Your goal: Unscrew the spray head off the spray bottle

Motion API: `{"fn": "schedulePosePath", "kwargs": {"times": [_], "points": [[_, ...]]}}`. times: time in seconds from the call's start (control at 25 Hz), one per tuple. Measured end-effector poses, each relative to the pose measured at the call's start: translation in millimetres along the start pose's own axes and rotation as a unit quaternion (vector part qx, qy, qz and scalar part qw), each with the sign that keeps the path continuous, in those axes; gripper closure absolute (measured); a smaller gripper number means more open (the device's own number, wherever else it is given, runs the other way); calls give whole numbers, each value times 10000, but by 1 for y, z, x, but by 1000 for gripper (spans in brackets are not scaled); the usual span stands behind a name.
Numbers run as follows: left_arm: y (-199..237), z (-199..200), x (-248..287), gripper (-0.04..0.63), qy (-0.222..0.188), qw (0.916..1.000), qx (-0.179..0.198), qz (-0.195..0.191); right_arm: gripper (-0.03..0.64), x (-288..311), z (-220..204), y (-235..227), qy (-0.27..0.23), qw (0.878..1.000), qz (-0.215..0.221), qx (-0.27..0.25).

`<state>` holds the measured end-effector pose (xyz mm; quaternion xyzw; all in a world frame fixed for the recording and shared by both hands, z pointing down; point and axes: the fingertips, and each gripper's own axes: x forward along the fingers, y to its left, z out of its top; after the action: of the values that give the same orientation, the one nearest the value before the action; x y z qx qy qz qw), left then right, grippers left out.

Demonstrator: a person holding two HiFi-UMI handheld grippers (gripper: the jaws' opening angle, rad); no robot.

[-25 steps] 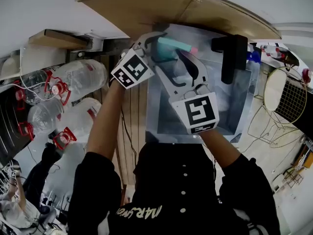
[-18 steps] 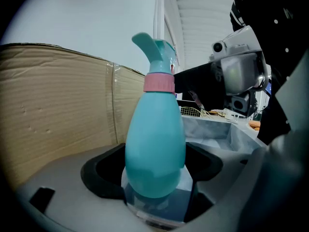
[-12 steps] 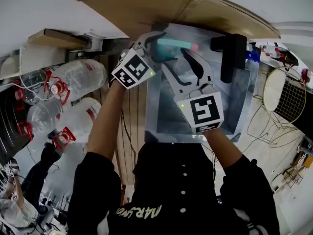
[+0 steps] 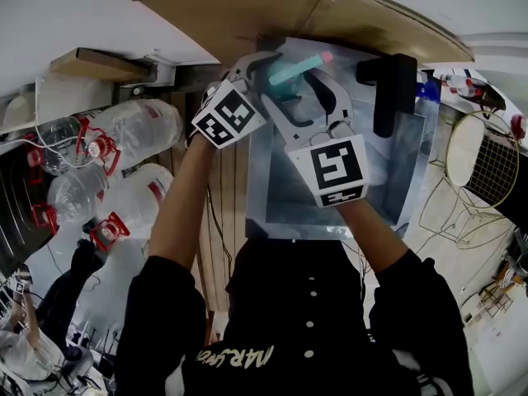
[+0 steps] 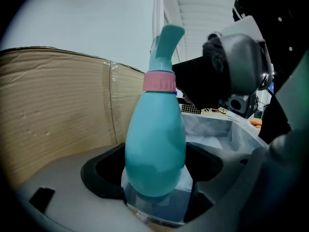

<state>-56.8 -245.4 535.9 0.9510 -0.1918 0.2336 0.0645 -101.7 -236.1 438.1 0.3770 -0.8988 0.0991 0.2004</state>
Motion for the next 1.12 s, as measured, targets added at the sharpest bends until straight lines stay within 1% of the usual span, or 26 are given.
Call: {"fn": "schedulePosePath", "kwargs": {"times": [0.12, 0.28, 0.4, 0.48, 0.6, 0.64, 0.68, 0.72, 0.76, 0.84, 0.92, 1.04, 1.12], "points": [[1, 0, 0, 202, 17, 10000, -22, 27, 322, 6, 2, 2, -41, 9999, 76, -56], [2, 0, 0, 202, 26, 9999, -88, 43, 324, 11, 7, -1, -174, 9998, 134, 5], [1, 0, 0, 202, 50, 10000, -6, 37, 327, 14, 8, -3, -276, 9995, 162, -7], [1, 0, 0, 202, 48, 10000, 1, 61, 370, 16, 9, -6, -329, 9994, 137, -37], [1, 1, 1, 202, 26, 9999, -35, 111, 387, 17, 10, -9, -400, 9988, 77, -260], [0, 1, 1, 202, 21, 9999, -31, 116, 393, 17, 10, -9, -429, 9982, 98, -412], [0, 0, 0, 202, 23, 9999, -19, 113, 416, 16, 10, -9, -433, 9969, 157, -632], [-1, 0, 0, 202, 31, 9999, -5, 103, 442, 15, 9, -9, -418, 9952, 257, -850], [-2, 0, 0, 202, 32, 10000, 12, 90, 448, 14, 8, -9, -400, 9935, 389, -996], [-3, 1, 1, 202, -10, 10000, 42, 67, 449, 11, 7, -8, -362, 9912, 653, -1097], [-3, 2, 2, 202, -53, 10000, 10, 69, 449, 9, 5, -10, -330, 9902, 789, -1108], [-3, 2, 4, 202, -79, 9999, -73, 85, 434, 5, 3, -15, -286, 9917, 635, -1079], [-3, 2, 4, 202, -61, 9999, -54, 85, 434, 4, 2, -17, -271, 9938, 493, -954]]}}
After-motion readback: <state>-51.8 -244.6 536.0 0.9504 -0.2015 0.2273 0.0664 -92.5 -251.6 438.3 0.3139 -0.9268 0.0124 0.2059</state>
